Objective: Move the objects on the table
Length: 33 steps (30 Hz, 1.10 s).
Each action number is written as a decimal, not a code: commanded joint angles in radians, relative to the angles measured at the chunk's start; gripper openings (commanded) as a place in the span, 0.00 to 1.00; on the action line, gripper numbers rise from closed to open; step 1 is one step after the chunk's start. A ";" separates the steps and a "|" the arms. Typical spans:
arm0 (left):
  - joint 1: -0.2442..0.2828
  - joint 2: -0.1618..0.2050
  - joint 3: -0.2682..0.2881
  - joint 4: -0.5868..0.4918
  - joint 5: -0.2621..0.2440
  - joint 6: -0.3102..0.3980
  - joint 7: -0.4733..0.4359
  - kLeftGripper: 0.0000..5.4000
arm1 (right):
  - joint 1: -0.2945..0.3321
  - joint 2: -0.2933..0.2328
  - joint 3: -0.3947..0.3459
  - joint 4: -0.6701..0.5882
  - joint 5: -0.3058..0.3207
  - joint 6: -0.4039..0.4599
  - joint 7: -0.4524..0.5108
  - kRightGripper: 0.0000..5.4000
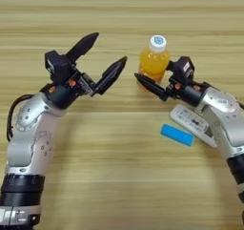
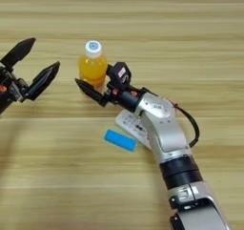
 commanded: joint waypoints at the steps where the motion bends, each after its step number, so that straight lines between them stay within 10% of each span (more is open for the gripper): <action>1: -0.059 -0.075 0.039 0.144 0.194 -0.160 0.225 1.00 | -0.022 0.029 -0.010 -0.004 -0.034 -0.051 -0.064 0.64; 9: -0.051 -0.132 0.036 0.356 0.462 -0.382 0.512 1.00 | -0.014 0.053 -0.003 0.075 -0.097 -0.111 -0.138 0.64; 18: -0.108 -0.121 0.139 0.517 0.438 -0.410 0.666 1.00 | -0.018 0.075 -0.008 0.189 -0.135 -0.159 -0.188 0.64; 33: -0.143 -0.102 0.141 0.627 0.444 -0.528 0.681 1.00 | -0.075 0.103 -0.052 0.457 -0.130 -0.237 -0.204 0.64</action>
